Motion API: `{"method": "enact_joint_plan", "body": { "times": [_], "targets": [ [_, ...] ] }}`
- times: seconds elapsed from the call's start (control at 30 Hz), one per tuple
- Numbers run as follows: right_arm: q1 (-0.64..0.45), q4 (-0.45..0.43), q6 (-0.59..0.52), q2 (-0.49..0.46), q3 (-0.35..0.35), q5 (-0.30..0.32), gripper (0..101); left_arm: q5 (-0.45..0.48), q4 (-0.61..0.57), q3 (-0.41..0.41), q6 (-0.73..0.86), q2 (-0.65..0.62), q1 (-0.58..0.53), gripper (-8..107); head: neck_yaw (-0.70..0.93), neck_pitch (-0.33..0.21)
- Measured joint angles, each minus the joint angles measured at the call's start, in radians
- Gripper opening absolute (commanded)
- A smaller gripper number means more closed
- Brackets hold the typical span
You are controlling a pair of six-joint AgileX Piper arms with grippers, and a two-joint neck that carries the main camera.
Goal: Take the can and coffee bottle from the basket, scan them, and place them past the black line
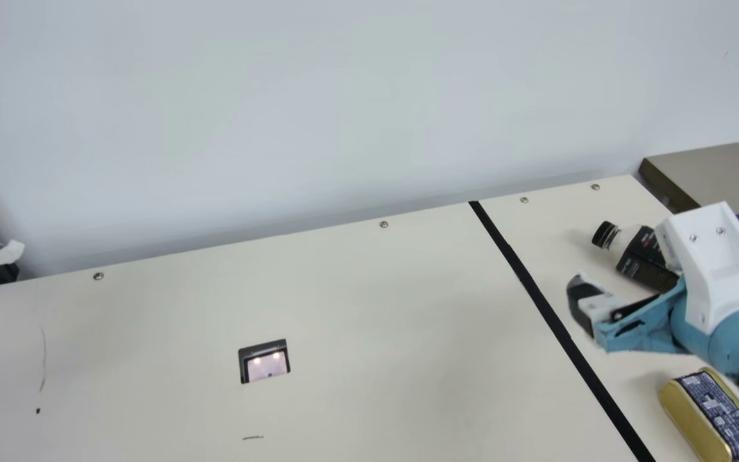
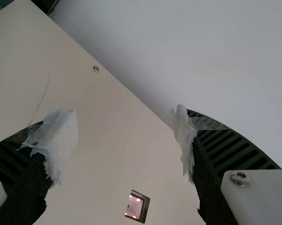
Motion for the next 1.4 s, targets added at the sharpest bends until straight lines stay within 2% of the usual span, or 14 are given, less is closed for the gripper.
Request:
{"method": "enact_joint_plan", "body": {
  "times": [0.47, 0.73, 1.07, 1.2, 1.4],
  "targets": [
    [0.136, -0.245, 0.389, -0.336, 0.175, 0.183, 101, 0.000, 0.000, 0.000, 0.000, 0.000, 0.000, 90, 0.005, 0.005],
    [0.240, -0.370, 0.559, -0.519, 0.220, 0.291, 101, 0.000, 0.000, 0.000, 0.000, 0.000, 0.000, 90, 0.000, 0.005],
    [0.240, -0.375, 0.567, -0.533, 0.220, 0.289, 101, -0.009, 0.035, -0.002, 0.010, -0.020, 0.013, 90, 0.000, 0.000],
    [0.240, -0.375, 0.567, -0.533, 0.220, 0.289, 101, -0.050, 0.120, 0.050, 0.040, -0.090, 0.021, 90, 0.005, 0.000],
    [0.240, -0.375, 0.567, -0.533, 0.220, 0.289, 101, -0.131, 0.271, 0.198, 0.106, -0.248, 0.027, 90, 0.000, 0.000]
  ]
}}
